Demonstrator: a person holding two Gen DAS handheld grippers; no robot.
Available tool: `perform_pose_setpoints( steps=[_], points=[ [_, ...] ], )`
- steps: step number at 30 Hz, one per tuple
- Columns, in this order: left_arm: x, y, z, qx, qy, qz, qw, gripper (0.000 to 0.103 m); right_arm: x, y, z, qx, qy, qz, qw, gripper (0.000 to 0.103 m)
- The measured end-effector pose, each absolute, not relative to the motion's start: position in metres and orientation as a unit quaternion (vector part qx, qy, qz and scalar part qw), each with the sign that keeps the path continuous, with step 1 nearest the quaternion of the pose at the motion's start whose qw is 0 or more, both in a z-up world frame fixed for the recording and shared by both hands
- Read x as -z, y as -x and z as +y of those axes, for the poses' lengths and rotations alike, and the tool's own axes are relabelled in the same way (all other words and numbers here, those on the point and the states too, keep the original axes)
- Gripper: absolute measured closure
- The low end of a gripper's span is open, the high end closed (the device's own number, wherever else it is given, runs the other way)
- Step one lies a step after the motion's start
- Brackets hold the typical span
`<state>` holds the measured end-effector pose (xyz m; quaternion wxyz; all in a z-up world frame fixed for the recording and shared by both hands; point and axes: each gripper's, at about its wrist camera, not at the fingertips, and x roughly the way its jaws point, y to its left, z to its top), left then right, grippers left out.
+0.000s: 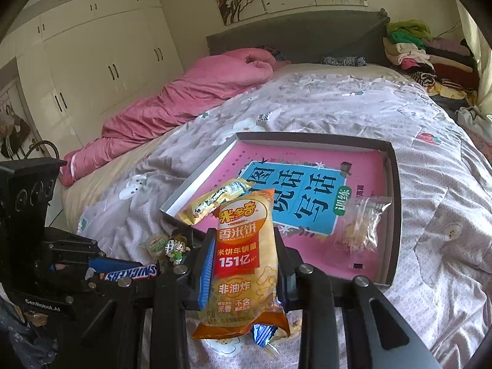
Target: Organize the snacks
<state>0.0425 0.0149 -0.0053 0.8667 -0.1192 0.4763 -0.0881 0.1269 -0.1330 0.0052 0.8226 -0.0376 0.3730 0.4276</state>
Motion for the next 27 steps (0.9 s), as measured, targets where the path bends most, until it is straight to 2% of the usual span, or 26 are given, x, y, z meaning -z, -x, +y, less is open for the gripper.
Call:
perform_pose_setpoints(
  steps=[27],
  points=[
    [-0.022, -0.066, 0.027, 0.036, 0.125, 0.436, 0.891, 0.074, -0.021, -0.13, -0.141, -0.421, 0.028, 0.347, 0.837, 0.07]
  ],
)
